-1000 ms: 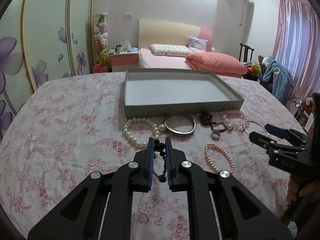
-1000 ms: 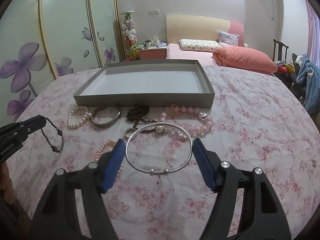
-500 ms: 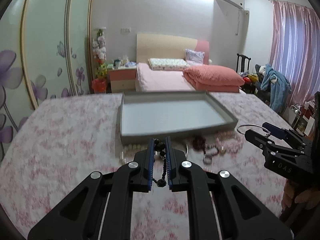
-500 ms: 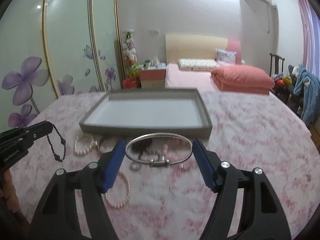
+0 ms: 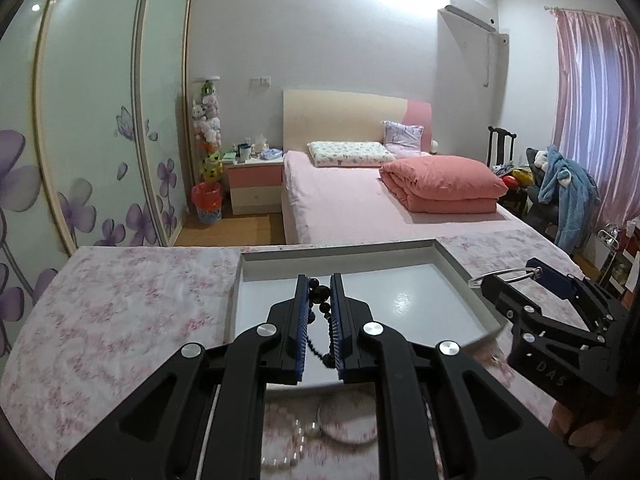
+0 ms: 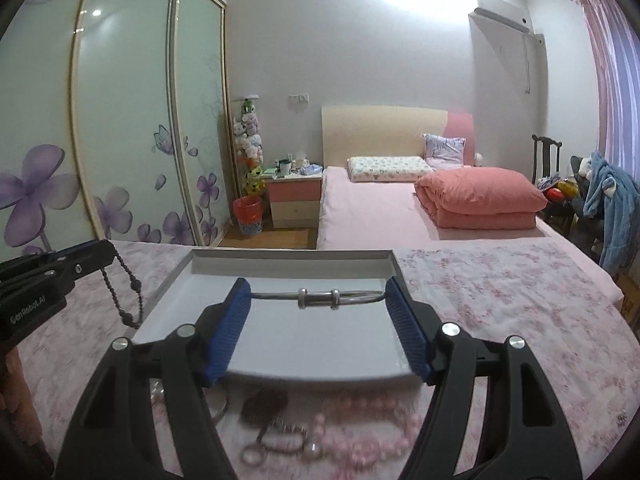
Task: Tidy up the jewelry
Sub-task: 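Carry both held pieces over the grey tray and open both tools to drop them, then move the right tool to the pink bead bracelet while the left tool reaches the white pearl bracelet, then close the right tool on the pink bead bracelet while the left tool grips the white pearl bracelet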
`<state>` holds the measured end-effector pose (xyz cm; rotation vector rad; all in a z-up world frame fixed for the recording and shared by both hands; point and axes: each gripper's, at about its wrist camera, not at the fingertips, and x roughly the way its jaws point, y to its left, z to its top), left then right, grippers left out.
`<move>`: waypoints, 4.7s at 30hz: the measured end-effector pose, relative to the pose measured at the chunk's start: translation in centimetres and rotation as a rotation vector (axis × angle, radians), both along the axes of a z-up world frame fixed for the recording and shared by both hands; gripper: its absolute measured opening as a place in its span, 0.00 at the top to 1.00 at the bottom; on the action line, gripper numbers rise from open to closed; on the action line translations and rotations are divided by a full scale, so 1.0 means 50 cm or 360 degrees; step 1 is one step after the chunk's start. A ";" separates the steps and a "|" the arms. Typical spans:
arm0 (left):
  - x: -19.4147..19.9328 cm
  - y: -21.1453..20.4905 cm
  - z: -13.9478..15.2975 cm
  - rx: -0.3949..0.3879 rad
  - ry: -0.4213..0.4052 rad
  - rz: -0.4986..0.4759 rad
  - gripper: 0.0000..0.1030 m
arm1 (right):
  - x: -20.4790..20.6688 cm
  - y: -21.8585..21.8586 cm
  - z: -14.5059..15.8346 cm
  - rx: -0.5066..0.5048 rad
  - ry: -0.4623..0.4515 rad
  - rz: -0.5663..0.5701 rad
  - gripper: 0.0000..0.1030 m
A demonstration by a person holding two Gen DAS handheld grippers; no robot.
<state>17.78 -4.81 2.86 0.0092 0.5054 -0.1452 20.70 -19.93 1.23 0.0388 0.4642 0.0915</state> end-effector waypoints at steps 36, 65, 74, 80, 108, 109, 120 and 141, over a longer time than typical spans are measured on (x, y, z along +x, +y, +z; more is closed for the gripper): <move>0.097 0.083 -0.055 -0.0102 0.0195 0.0174 0.41 | 0.080 -0.081 -0.069 0.0146 0.0381 -0.0071 0.24; -0.092 0.151 -0.161 0.0045 0.0382 0.0116 0.40 | 0.010 -0.139 -0.193 -0.0011 0.0737 -0.0127 0.67; -0.064 0.127 -0.204 0.0101 0.0540 0.0108 0.41 | 0.014 -0.126 -0.197 -0.0099 0.0714 -0.0104 0.83; -0.037 0.129 -0.222 0.0104 0.0630 0.0170 0.58 | 0.013 -0.131 -0.198 -0.0090 0.0712 -0.0108 0.83; -0.076 0.144 -0.182 0.0049 0.0465 0.0125 0.90 | -0.050 -0.156 -0.149 0.0162 0.0559 -0.0094 0.87; -0.081 0.144 -0.175 0.0041 0.0442 0.0122 0.90 | -0.053 -0.156 -0.145 0.0178 0.0547 -0.0087 0.87; -0.116 0.124 -0.118 0.0019 0.0233 0.0072 0.90 | -0.096 -0.130 -0.093 0.0303 0.0379 0.0028 0.87; -0.162 0.093 -0.075 0.0064 0.0032 0.0079 0.90 | -0.156 -0.077 -0.049 0.0205 0.0190 0.0054 0.87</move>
